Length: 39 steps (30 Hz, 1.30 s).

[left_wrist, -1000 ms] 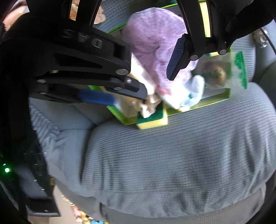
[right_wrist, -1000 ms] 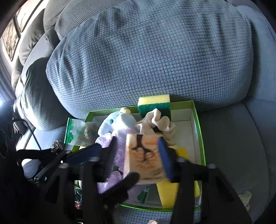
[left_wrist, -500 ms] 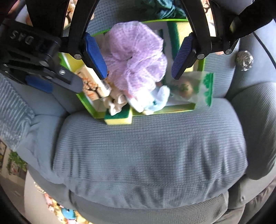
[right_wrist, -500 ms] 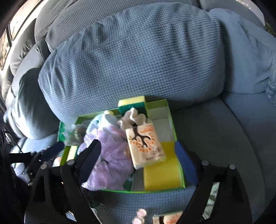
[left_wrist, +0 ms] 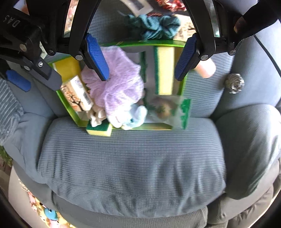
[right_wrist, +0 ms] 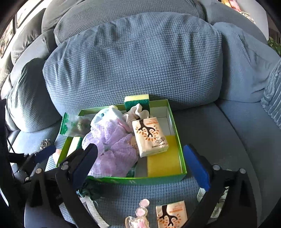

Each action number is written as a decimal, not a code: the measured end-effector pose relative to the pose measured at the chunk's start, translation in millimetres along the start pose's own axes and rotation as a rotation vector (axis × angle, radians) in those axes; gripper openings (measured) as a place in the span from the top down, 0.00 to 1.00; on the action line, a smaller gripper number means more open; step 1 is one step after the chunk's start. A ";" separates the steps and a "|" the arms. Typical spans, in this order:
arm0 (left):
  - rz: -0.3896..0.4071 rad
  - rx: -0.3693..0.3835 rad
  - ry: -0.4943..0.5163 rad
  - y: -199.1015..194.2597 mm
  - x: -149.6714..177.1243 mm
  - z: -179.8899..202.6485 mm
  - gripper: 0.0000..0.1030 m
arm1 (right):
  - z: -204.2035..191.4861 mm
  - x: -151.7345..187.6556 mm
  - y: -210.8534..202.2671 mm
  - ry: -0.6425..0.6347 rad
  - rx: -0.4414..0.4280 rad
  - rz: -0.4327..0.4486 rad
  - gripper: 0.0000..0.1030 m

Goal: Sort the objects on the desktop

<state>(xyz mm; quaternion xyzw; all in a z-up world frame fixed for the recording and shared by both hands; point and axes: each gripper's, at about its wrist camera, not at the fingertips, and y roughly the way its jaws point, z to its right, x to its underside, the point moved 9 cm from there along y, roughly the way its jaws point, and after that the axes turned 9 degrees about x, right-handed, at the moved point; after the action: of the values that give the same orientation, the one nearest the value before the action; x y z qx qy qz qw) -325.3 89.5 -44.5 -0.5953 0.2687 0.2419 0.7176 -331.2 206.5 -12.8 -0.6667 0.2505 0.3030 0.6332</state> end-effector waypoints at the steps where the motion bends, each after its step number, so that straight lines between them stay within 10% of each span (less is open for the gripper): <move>1: 0.003 -0.012 0.002 -3.0 1.0 -1.8 0.25 | -1.7 0.7 -2.3 -0.006 -0.001 0.005 0.04; 39: -0.062 -0.031 -0.033 -17.4 16.7 -19.0 0.25 | -17.4 5.1 -36.6 -0.048 -0.003 0.071 0.04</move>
<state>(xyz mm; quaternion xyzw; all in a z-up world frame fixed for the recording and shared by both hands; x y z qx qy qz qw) -303.1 68.2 -45.9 -0.6105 0.2343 0.2336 0.7196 -299.9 192.1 9.2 -0.6507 0.2581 0.3416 0.6270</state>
